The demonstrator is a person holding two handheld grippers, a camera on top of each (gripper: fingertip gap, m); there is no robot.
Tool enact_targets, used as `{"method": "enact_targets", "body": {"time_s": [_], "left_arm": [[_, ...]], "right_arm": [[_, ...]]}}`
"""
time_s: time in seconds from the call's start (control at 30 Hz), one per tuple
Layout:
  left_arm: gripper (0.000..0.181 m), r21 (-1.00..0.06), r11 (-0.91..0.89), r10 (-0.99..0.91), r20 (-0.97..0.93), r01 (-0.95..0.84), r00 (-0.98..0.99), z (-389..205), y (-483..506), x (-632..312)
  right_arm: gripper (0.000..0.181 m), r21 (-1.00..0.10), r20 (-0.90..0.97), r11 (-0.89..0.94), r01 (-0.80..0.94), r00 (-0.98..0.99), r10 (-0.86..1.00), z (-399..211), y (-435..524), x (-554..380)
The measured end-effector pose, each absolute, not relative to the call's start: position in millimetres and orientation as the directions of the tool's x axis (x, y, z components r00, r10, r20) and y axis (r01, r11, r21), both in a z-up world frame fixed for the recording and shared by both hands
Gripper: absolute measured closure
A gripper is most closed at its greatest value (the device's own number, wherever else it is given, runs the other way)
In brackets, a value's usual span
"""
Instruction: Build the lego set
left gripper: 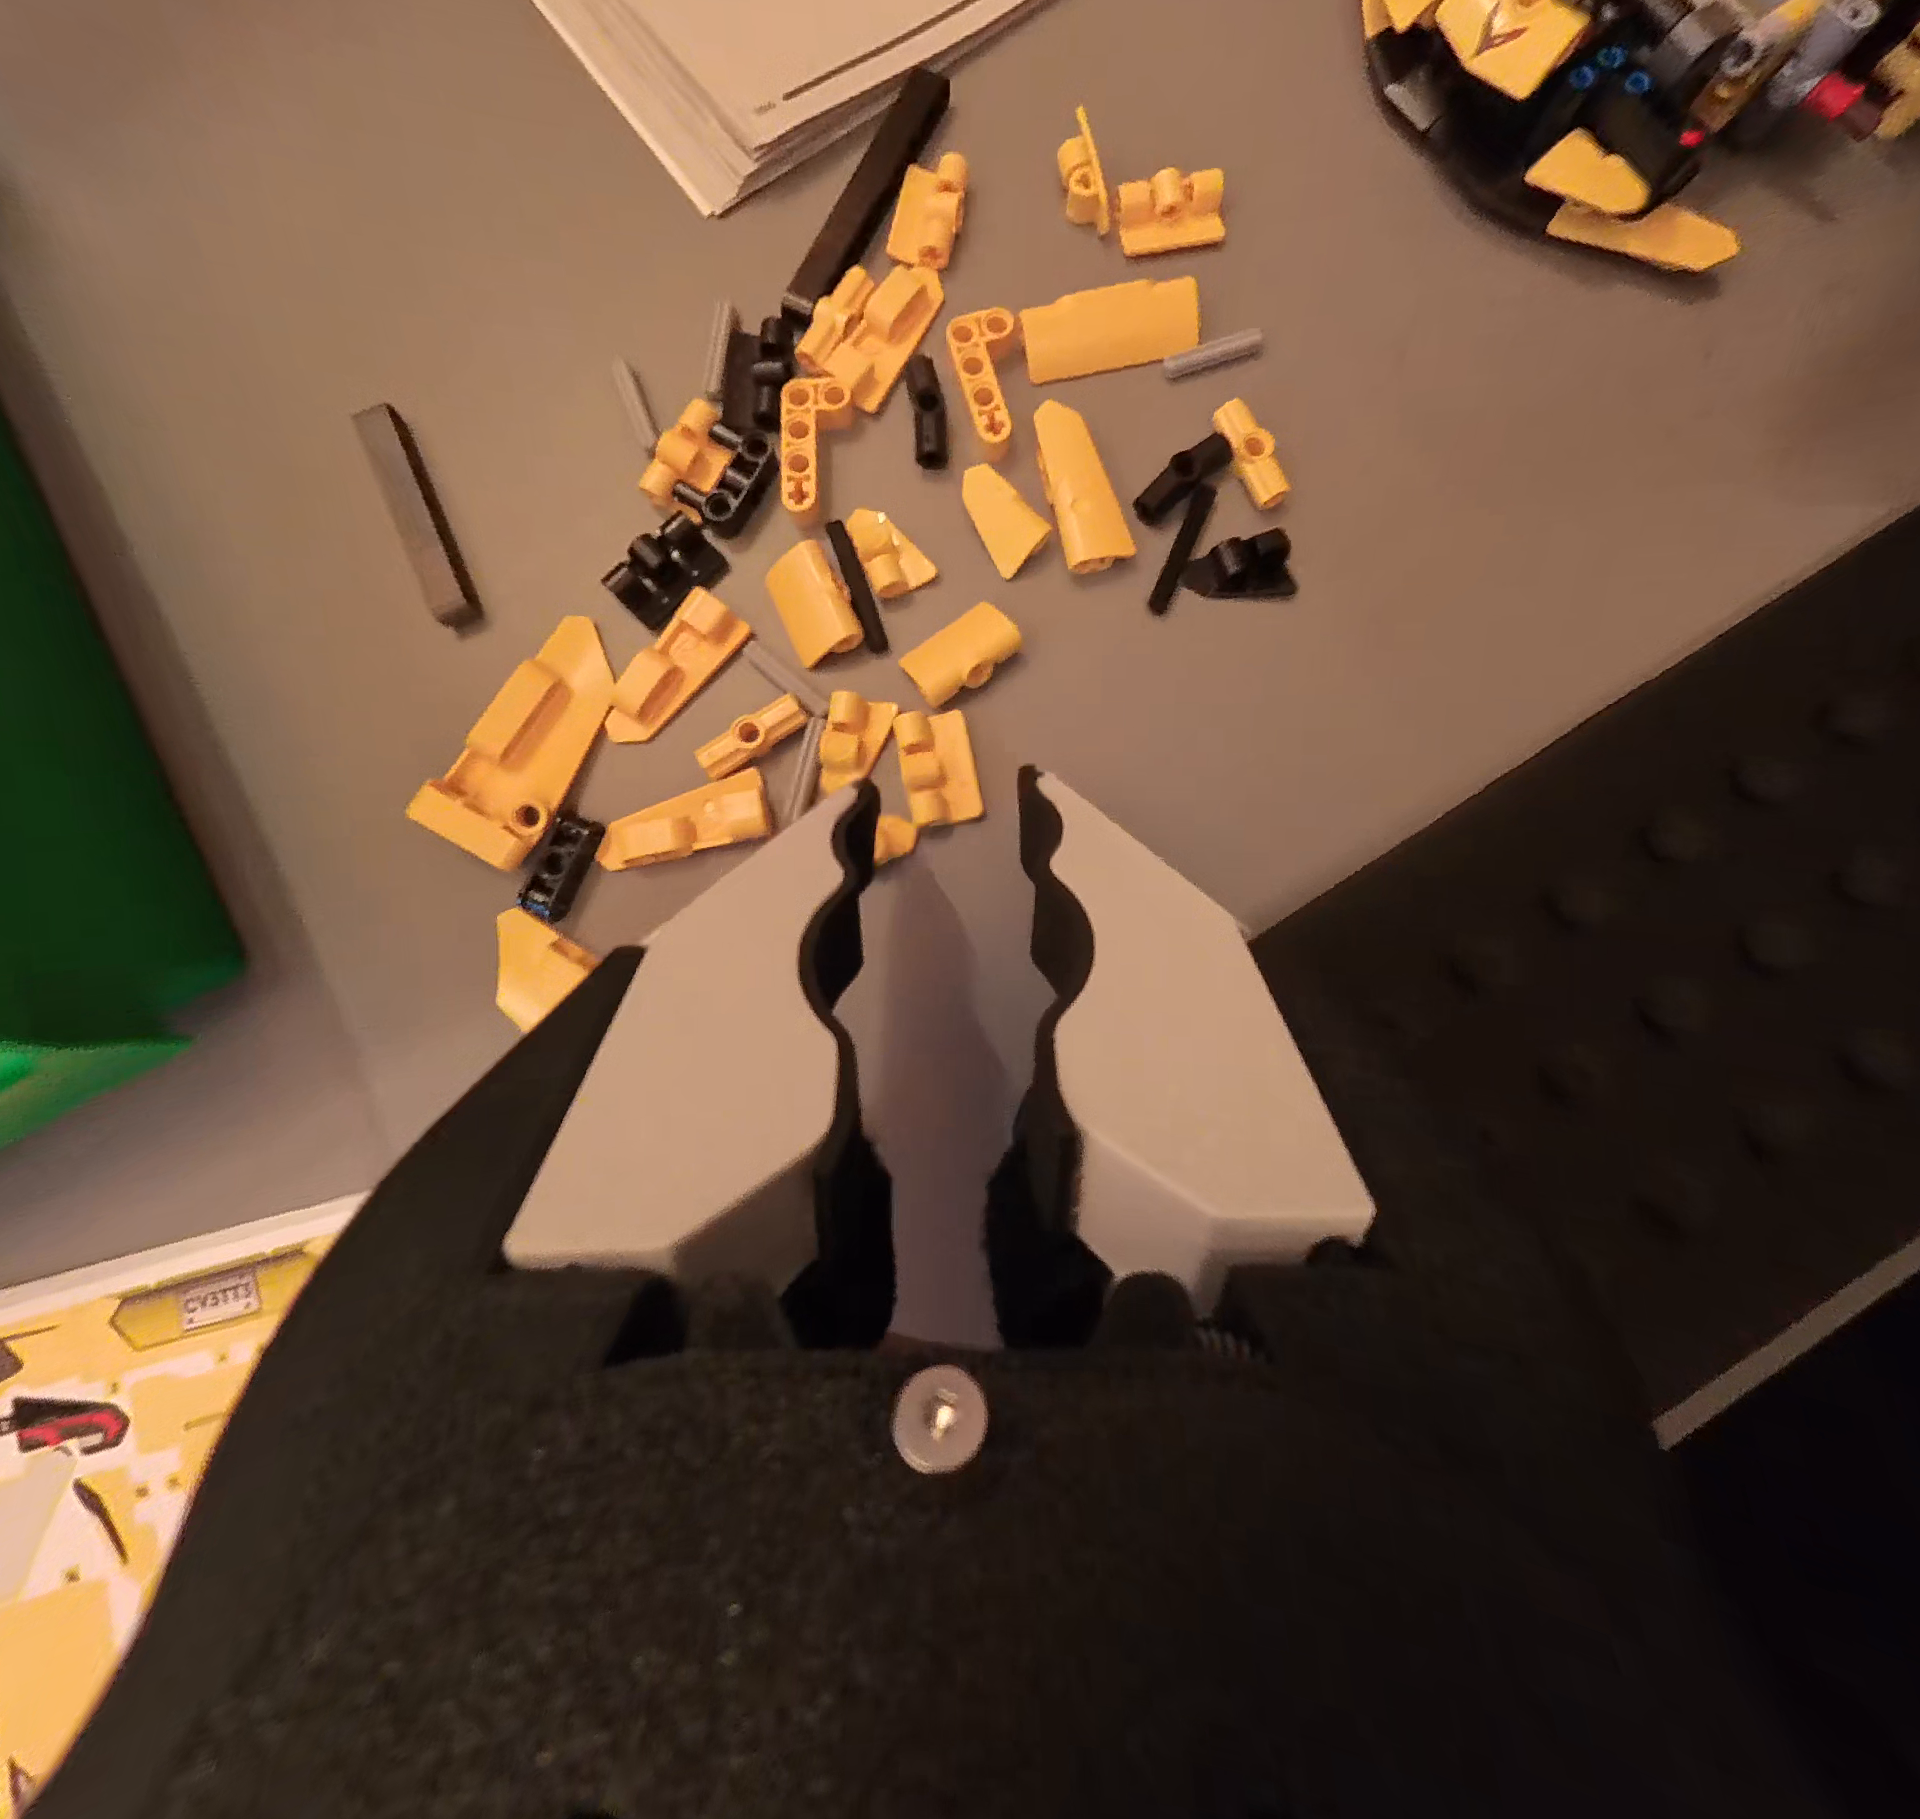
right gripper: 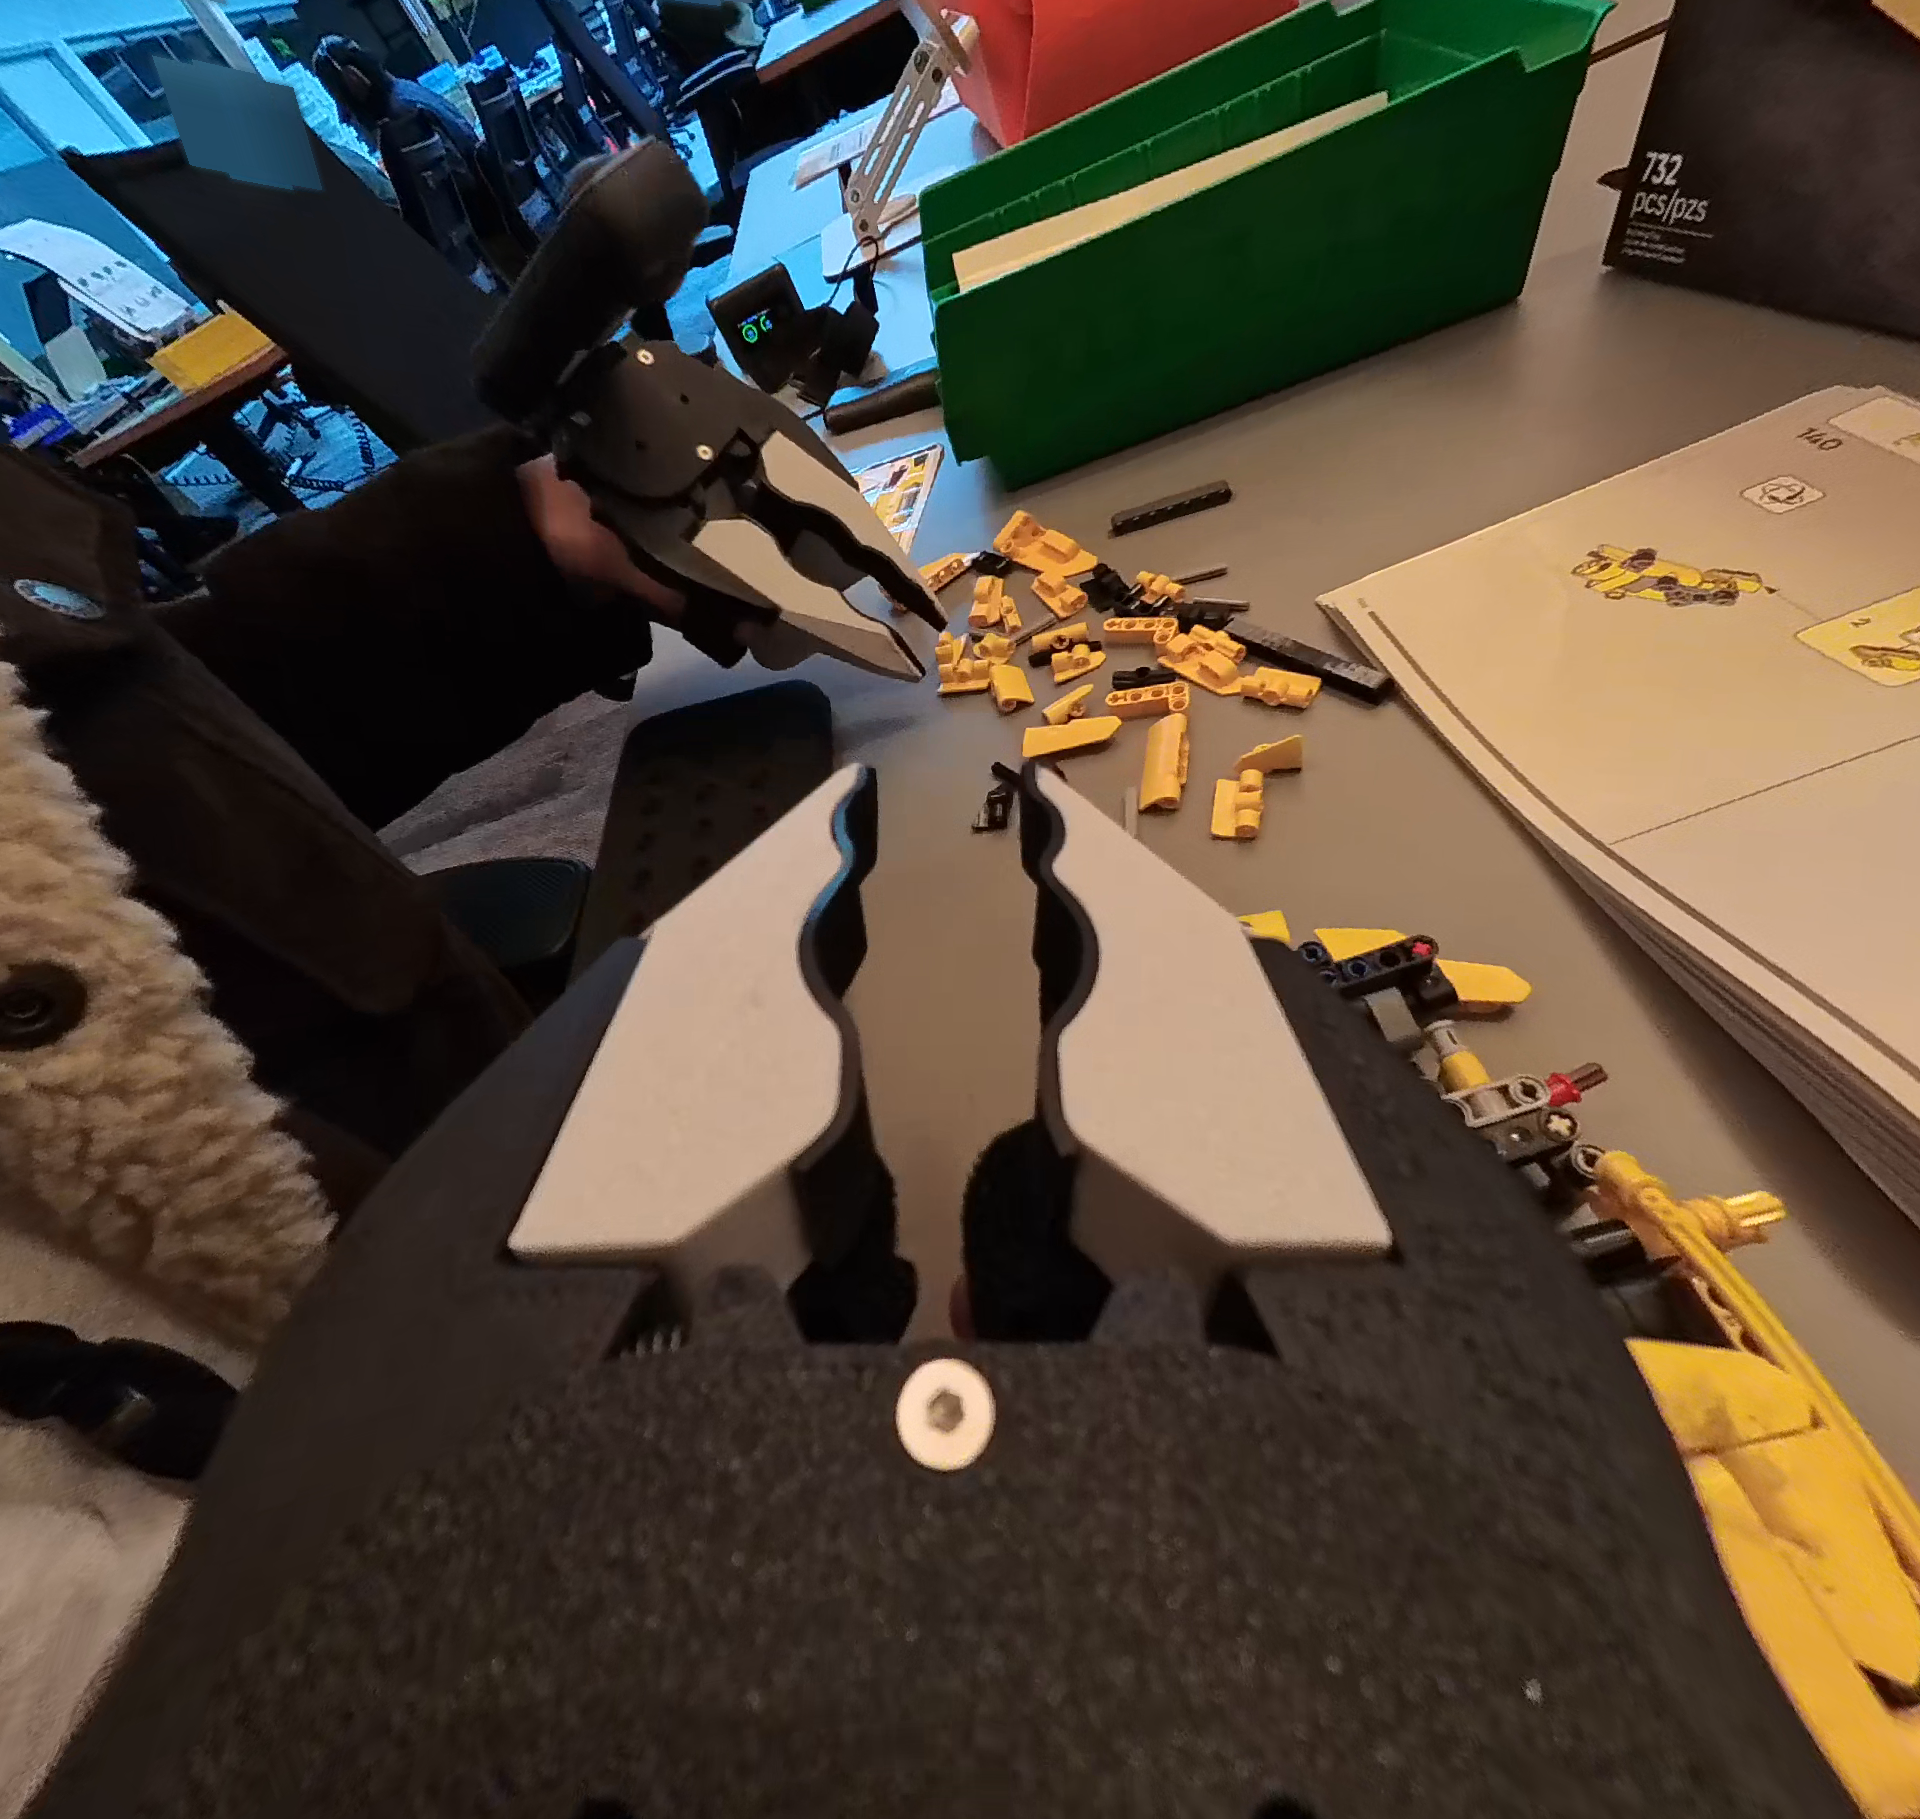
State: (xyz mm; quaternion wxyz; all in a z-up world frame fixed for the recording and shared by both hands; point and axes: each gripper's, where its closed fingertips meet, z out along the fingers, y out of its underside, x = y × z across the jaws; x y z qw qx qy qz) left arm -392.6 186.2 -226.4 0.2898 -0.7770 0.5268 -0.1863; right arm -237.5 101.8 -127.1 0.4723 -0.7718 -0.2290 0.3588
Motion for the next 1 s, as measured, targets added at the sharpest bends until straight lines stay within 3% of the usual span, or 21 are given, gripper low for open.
{"method": "enact_targets", "body": {"time_s": [0.43,0.8,1.0], "left_arm": [[0.155,-0.573,-0.3,-0.882,-0.138,-0.763,0.451,-233.2,211.1,-436.1],[0.154,-0.617,-0.348,-0.892,-0.014,-0.706,0.452,-241.8,202.2,-411.8],[0.165,-0.621,-0.327,-0.898,-0.031,-0.713,0.438,-243.5,202.7,-407.6]], "right_arm": [[0.155,-0.888,-0.348,-0.46,0.02,0.625,0.698,-129.1,100.0,-241.3],[0.155,-0.886,-0.345,-0.462,0.029,0.626,0.7,-130.0,98.1,-241.5],[0.155,-0.886,-0.351,-0.463,0.019,0.626,0.696,-129.1,98.5,-240.4]]}}
